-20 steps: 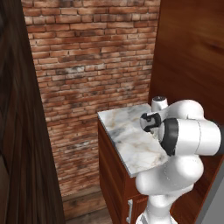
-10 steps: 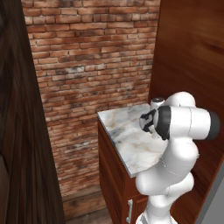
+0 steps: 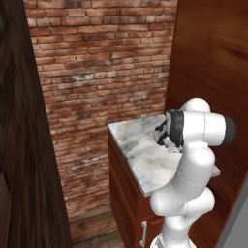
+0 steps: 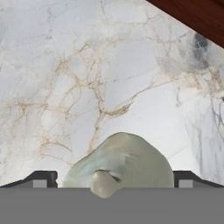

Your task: Place the liquors on the top shelf of the fridge to keep them out of children's reach, and place the garlic on lower shelves for easy access.

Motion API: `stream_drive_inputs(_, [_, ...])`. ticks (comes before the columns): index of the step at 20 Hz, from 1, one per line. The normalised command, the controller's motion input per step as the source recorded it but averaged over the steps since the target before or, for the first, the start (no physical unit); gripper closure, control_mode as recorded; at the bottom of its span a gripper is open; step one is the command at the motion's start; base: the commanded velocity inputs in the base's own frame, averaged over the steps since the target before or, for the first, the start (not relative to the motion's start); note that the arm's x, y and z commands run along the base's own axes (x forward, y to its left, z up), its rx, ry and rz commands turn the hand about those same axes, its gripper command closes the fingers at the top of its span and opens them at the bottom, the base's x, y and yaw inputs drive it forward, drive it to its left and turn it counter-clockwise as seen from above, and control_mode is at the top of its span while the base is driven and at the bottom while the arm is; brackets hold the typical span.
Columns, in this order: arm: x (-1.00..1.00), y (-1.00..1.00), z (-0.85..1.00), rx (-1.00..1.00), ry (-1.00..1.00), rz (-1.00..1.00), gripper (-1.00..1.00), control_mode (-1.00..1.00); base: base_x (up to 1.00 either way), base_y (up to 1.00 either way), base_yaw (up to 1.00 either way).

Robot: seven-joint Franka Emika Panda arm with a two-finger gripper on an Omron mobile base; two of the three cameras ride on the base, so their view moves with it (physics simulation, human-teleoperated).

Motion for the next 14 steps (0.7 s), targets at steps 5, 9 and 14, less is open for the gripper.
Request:
stream_drive_inputs(5, [0.08, -0.01, -0.37, 0.0, 0.0, 0.0, 1.0, -1.0, 0.0, 0.0, 0.0])
stream_drive_inputs(9, [-0.01, 0.0, -0.32, 0.0, -0.03, 0.0, 1.0, -1.0, 0.0, 0.0, 0.0])
stream_drive_inputs(14, [-0.59, 0.08, -0.01, 0.0, -0.11, 0.17, 1.0, -1.0, 0.0, 0.0, 0.0])
